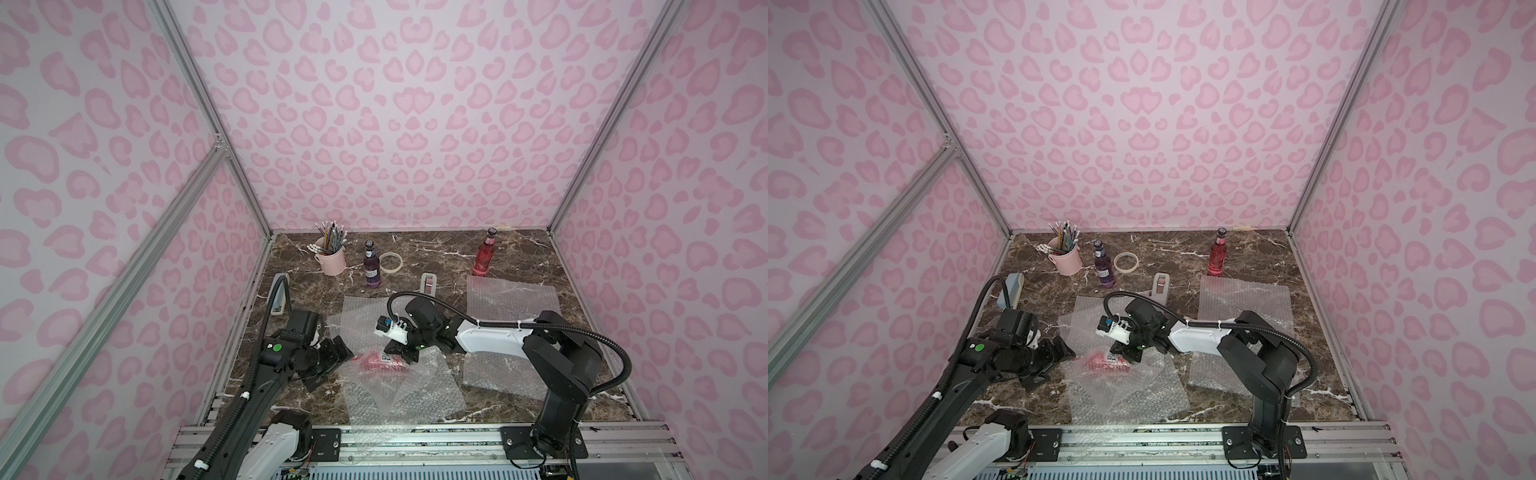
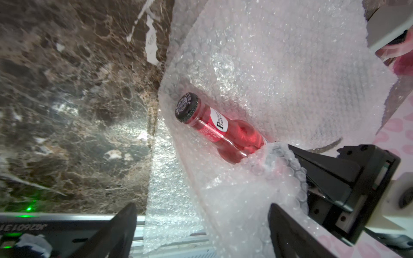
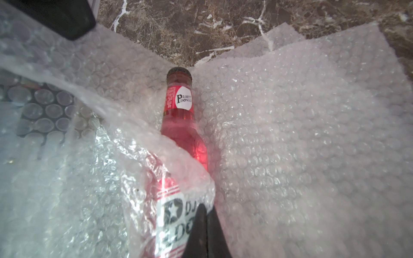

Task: Wrap wine bottles in bubble wrap
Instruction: Wrap the wine bottle in bubble wrap.

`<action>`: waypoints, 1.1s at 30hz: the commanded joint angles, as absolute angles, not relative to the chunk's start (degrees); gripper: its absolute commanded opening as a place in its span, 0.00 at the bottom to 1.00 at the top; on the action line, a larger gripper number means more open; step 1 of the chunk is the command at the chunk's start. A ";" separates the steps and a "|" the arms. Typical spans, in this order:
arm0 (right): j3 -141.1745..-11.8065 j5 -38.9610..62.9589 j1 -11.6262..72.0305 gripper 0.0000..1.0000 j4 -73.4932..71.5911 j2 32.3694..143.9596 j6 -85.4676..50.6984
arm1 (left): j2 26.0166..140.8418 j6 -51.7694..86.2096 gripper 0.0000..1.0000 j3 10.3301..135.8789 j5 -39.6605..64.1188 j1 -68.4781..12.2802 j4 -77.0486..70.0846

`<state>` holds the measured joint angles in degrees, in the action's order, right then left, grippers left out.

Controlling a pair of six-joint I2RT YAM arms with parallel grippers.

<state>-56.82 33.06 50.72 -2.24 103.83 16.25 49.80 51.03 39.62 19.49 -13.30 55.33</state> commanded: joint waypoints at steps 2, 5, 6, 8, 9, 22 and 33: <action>-56.26 33.66 50.73 0.05 -0.42 104.25 16.44 | 50.04 56.51 0.78 39.18 21.84 -13.43 50.49; -56.16 33.92 50.77 0.05 -0.62 104.17 16.17 | 50.72 57.28 0.58 39.27 21.28 -13.36 49.21; -56.05 33.92 50.76 0.05 -0.72 104.08 16.08 | 50.93 57.60 0.51 39.24 21.12 -13.38 48.67; -56.16 33.93 50.75 0.05 -0.70 103.85 16.01 | 51.41 57.59 0.37 39.72 20.25 -13.40 48.38; -56.10 33.93 50.72 0.06 -0.70 103.72 16.00 | 51.79 57.52 0.29 40.11 19.48 -13.43 48.48; -54.63 32.15 50.70 0.11 -0.53 98.46 15.47 | 58.88 57.26 0.02 40.56 16.62 -13.44 42.61; -54.45 32.18 49.71 0.00 -0.76 99.26 15.66 | 53.39 51.34 0.82 44.26 14.55 -12.42 59.71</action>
